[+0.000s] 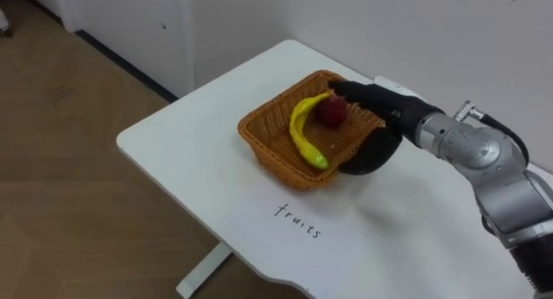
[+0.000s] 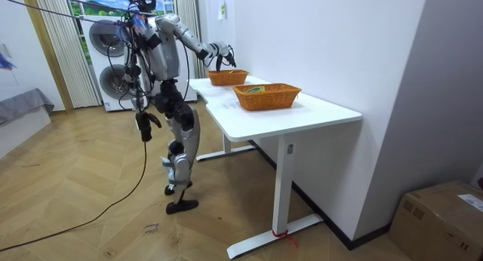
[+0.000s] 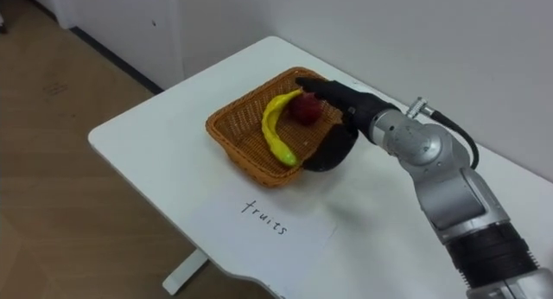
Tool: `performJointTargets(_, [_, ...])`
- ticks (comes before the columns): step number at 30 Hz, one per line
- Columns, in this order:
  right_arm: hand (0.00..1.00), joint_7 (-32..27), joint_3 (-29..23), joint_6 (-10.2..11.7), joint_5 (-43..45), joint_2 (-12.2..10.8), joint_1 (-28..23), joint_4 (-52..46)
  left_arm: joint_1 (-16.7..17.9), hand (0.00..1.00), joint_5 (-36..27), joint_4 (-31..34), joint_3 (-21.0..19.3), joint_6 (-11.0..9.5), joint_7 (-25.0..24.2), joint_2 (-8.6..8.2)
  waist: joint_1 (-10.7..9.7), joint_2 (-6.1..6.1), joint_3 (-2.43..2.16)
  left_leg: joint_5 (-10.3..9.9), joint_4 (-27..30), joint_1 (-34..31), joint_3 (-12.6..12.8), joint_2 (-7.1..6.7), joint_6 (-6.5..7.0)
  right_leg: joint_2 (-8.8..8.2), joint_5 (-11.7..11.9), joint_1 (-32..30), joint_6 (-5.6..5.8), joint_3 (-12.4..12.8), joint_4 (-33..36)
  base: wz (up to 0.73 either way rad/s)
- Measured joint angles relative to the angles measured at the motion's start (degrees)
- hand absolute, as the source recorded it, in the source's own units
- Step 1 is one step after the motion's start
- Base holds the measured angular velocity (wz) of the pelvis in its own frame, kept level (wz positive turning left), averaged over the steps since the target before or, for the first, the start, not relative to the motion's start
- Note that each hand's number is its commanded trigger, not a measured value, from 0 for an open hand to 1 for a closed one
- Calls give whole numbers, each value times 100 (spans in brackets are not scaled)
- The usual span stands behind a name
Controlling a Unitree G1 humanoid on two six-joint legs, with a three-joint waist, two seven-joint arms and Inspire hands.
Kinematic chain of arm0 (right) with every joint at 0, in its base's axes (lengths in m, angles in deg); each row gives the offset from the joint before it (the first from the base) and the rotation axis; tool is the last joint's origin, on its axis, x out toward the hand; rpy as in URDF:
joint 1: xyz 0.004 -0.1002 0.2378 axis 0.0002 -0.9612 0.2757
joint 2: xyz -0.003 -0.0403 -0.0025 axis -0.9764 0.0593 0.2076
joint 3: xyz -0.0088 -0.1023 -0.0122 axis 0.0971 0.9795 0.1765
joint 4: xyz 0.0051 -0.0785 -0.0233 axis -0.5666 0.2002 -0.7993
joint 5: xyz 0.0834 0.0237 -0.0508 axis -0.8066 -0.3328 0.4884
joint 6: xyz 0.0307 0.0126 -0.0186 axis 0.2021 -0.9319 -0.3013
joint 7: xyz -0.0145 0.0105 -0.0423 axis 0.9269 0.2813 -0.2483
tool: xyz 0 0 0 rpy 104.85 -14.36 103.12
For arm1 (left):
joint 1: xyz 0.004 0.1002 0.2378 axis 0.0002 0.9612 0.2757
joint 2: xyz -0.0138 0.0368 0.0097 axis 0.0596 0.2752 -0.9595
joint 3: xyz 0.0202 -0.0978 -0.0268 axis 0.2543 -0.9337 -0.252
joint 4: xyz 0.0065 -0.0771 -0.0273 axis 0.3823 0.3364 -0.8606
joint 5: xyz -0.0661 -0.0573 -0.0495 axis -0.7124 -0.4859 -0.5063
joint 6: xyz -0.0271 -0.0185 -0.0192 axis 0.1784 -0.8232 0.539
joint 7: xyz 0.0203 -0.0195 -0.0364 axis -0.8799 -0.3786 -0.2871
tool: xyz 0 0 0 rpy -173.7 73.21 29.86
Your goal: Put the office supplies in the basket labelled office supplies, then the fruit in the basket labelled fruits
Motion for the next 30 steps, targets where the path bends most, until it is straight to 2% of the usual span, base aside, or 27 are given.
performJointTargets(3, [0, -167, -206, 85, -369, 18, 0, -76, -5, 0, 7, 14, -16, -1, 46, 11, -119, 8, -5, 1, 0, -7, 23, 1, 2, -1, 0, -12, 0, 71, 24, -4])
performJointTargets(5, [0, -309, -367, 140, -596, 53, 2, -89, -81, 0, -2, 51, -26, -32, 50, 22, -192, -1, -19, -4, -5, 3, 125, 41, 12, -10, 0, -40, 0, 113, 91, -11])
performJointTargets(10, [0, -491, -680, 152, -812, 85, 2, -98, -196, 0, -22, 94, -64, -38, 83, 34, -466, -43, -75, -7, 9, 14, 181, 55, 16, -6, 2, 0, -1, 142, 96, -5])
performJointTargets(15, [0, -808, -1060, 153, -1161, 99, 2, -143, -304, 0, -65, 172, -67, -39, 102, 32, -612, 66, -87, -59, 61, 83, 297, 98, 43, -12, 2, -6, -1, 273, 191, -15])
performJointTargets(20, [0, -1184, -1263, 154, -1348, 138, 0, -212, -191, 0, -55, 456, -69, -38, 121, 37, -717, 183, -77, -92, 85, 156, 448, 113, 81, -27, 3, -34, 4, 456, 227, -17])
performJointTargets(25, [0, -1320, -1377, 156, -1580, 144, 0, -286, -180, 0, -52, 488, -128, -38, 113, 55, -817, 220, -123, -116, 77, 220, 620, 156, 98, -10, 1, -64, 14, 661, 181, -17])
performJointTargets(30, [0, -1441, -1803, 209, -1918, 223, -4, -586, -181, 0, -69, 476, -238, -69, 104, 58, -955, 218, -124, -127, 43, 215, 714, 178, 105, -1, 4, -115, 18, 768, 166, -11])
